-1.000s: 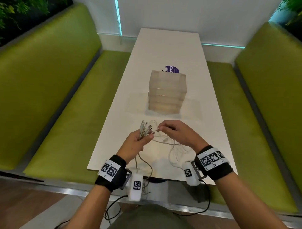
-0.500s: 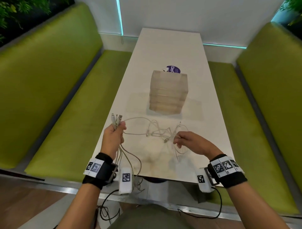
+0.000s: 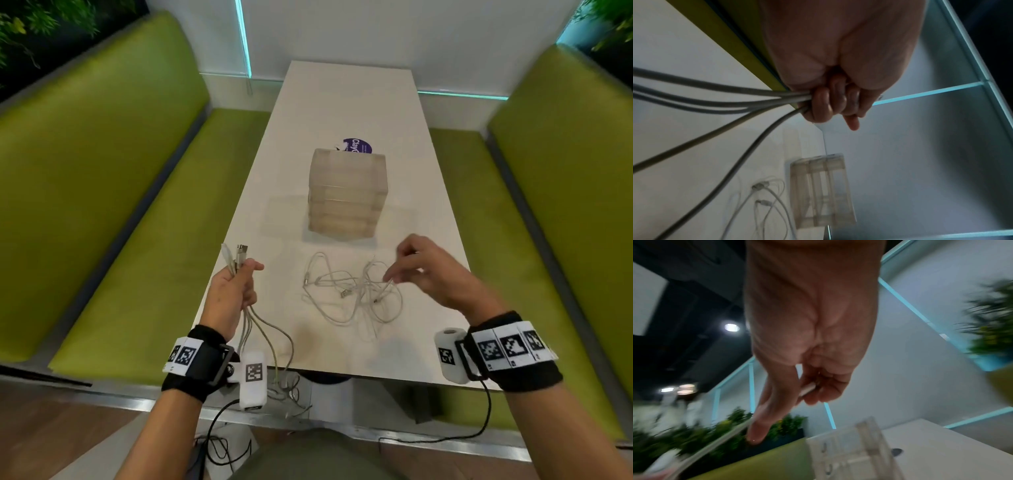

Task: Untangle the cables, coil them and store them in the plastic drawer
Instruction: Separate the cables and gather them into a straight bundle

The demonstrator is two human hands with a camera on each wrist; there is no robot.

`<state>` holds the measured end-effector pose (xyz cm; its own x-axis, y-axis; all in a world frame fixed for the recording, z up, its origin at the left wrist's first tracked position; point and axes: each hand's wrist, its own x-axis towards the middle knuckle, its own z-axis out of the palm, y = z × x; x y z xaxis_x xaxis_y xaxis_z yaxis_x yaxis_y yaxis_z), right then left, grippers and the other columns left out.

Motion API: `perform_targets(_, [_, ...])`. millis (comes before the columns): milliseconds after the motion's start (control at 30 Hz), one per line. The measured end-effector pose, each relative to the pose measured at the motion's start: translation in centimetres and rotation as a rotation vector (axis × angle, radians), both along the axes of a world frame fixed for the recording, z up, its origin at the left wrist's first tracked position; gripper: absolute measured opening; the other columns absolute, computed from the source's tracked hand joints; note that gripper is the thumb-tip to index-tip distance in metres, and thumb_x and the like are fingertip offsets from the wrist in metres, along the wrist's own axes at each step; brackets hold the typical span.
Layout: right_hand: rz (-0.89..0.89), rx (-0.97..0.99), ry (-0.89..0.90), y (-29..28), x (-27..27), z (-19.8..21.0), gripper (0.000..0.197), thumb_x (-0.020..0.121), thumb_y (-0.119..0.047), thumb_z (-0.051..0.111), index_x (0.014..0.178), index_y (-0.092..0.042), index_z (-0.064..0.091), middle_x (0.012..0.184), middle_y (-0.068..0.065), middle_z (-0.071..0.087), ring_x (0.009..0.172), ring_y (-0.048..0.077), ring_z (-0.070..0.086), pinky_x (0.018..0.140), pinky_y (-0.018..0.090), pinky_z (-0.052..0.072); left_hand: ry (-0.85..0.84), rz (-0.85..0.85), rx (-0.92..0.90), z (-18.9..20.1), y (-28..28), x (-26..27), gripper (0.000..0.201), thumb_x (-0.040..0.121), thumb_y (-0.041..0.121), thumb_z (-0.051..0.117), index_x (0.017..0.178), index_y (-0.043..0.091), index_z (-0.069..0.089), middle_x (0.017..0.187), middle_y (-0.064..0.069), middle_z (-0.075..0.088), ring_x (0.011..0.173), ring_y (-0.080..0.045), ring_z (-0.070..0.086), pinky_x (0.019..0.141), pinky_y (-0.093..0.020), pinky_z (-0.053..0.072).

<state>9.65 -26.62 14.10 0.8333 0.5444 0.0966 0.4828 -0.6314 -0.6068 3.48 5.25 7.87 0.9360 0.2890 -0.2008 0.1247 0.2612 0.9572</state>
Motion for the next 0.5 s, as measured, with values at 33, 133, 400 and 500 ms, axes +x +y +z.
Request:
perform_targets(33, [0.124, -0.086, -0.009, 1.0, -0.5, 0.7, 0.016, 0.077, -0.004, 0.074, 0.087, -0.016, 0.078, 0.087, -0.006, 0.042, 0.090, -0.010, 0.040, 0.076, 0.004, 0.035, -0.004, -0.046, -0.012, 0.2, -0.6, 0.0, 0.024, 0.099, 0.019, 0.047, 0.084, 0.008, 0.062, 0.052, 0.007, 0.026, 0.045, -0.008, 0.022, 0.044, -0.021, 0.021])
perform_targets(133, [0.276, -0.112, 0.106, 4.8, -1.7, 2.0, 0.014, 0.081, -0.002, 0.071, 0.093, -0.006, 0.074, 0.090, -0.006, 0.042, 0.085, -0.001, 0.045, 0.078, 0.010, 0.043, -0.012, -0.185, -0.027, 0.8, -3.5, 0.2, 0.027, 0.100, 0.012, 0.041, 0.080, 0.007, 0.058, 0.053, 0.004, 0.043, 0.048, -0.009, 0.036, 0.046, -0.019, 0.031])
perform_targets(400, [0.104, 0.043, 0.152, 10.1, -1.9, 2.2, 0.031, 0.085, 0.005, 0.052, 0.103, -0.021, 0.049, 0.100, 0.006, 0.055, 0.081, 0.020, 0.052, 0.069, 0.023, 0.044, -0.009, -0.303, -0.158, 2.0, -7.4, -0.4, 0.030, 0.100, 0.022, 0.041, 0.101, 0.004, 0.064, 0.099, -0.018, 0.073, 0.096, -0.033, 0.070, 0.086, -0.042, 0.057])
perform_targets(500, [0.071, -0.005, 0.116, 10.2, -1.4, 2.2, 0.039, 0.082, 0.002, 0.058, 0.101, -0.025, 0.037, 0.093, 0.002, 0.052, 0.071, 0.013, 0.053, 0.062, 0.025, 0.044, 0.011, -0.353, -0.193, 1.8, -7.2, -0.7, 0.036, 0.097, 0.029, 0.041, 0.109, 0.001, 0.061, 0.102, -0.024, 0.070, 0.099, -0.035, 0.068, 0.089, -0.044, 0.055])
